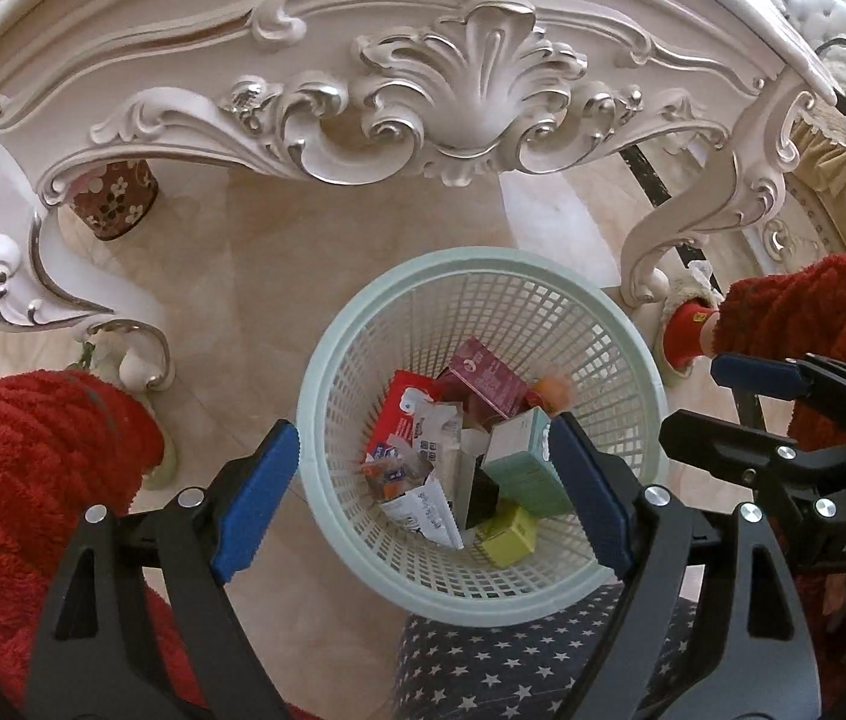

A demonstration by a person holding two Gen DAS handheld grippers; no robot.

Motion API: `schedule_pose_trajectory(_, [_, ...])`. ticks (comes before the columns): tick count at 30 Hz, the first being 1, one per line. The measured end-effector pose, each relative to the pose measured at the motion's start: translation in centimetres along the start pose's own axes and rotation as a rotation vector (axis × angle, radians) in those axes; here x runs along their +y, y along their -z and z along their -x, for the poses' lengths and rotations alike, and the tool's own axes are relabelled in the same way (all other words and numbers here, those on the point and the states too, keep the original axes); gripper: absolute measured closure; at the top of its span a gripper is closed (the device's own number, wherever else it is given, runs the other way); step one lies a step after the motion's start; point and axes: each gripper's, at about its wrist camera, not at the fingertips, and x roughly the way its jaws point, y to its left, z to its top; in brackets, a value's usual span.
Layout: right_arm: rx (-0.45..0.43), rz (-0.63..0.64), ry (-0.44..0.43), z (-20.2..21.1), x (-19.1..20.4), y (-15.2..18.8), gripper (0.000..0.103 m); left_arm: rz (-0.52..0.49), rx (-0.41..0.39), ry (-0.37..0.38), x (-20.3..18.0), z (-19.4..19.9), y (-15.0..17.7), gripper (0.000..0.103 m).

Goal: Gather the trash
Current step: 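Raise both open tools back toward the table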

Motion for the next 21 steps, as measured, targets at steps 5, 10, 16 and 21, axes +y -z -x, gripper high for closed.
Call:
schedule_pose_trajectory(5, [-0.08, 0.034, -0.005, 2.1, 0.9, 0.0, 0.026, -0.024, -0.021, 0.008, -0.4, 0.7, 0.0, 0.02])
schedule_pose_trajectory(10, [-0.248, 0.121, -0.006, 7.5, 2.7, -0.7, 0.026, -0.028, -0.118, 0.045, -0.2, 4.0, -0.3, 0.02])
schedule_pose_trajectory(16, [-0.415, 0.236, -0.029, 13.8, 4.3, -5.9, 0.021, -0.084, -0.308, 0.034, 0.6, 11.8, -4.2, 0.02])
schedule_pose_trajectory(21, [-0.512, 0.388, 0.002, 16.0, 4.9, -14.4, 0.017, -0.217, -0.453, 0.029, 3.7, 17.1, -12.5, 0.02])
